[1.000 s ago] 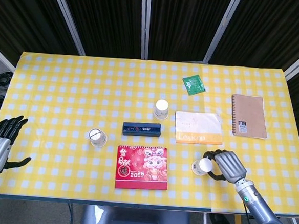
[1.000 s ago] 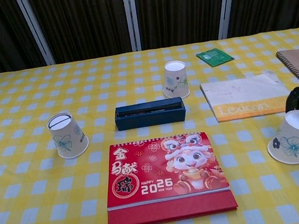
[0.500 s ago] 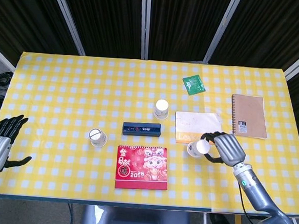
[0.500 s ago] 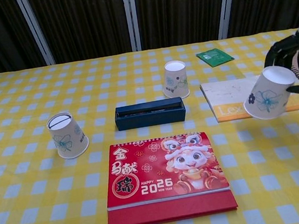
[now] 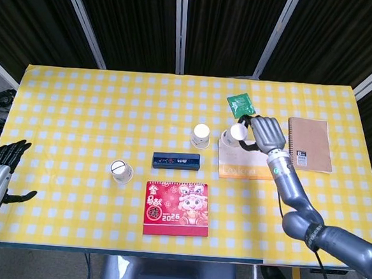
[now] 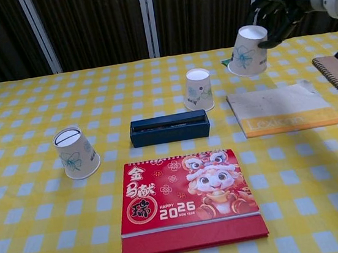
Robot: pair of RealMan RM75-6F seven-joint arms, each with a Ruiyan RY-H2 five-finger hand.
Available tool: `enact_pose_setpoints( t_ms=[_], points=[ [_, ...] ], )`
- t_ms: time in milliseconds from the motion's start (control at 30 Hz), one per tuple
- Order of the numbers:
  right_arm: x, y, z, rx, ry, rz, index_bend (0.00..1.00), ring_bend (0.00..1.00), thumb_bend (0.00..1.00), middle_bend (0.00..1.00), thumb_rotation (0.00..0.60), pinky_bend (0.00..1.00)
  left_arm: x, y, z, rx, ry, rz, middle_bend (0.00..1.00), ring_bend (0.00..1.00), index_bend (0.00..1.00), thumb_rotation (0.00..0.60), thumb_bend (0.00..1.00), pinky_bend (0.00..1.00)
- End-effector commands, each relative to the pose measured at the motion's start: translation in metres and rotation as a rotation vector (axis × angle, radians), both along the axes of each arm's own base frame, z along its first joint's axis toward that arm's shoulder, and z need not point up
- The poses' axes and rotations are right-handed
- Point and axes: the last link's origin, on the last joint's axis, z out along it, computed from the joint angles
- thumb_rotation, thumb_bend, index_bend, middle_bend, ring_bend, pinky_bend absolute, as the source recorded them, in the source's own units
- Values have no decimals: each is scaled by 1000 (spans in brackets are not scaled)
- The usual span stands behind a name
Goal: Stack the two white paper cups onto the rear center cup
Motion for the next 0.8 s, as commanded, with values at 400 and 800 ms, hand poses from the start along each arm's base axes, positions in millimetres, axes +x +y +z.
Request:
enact_pose_setpoints(
  t_ms=[400,800],
  points=[
    [39,-17,-18,31,-77,21,476,403,294,495,600,468,-6,5,-1,-3,13,31,0,0,0,600,0,0],
    [47,-19,-36,34,-28,50,476,403,293,494,600,467,-6,6,0,2,14,32,0,0,0,600,0,0]
  ],
)
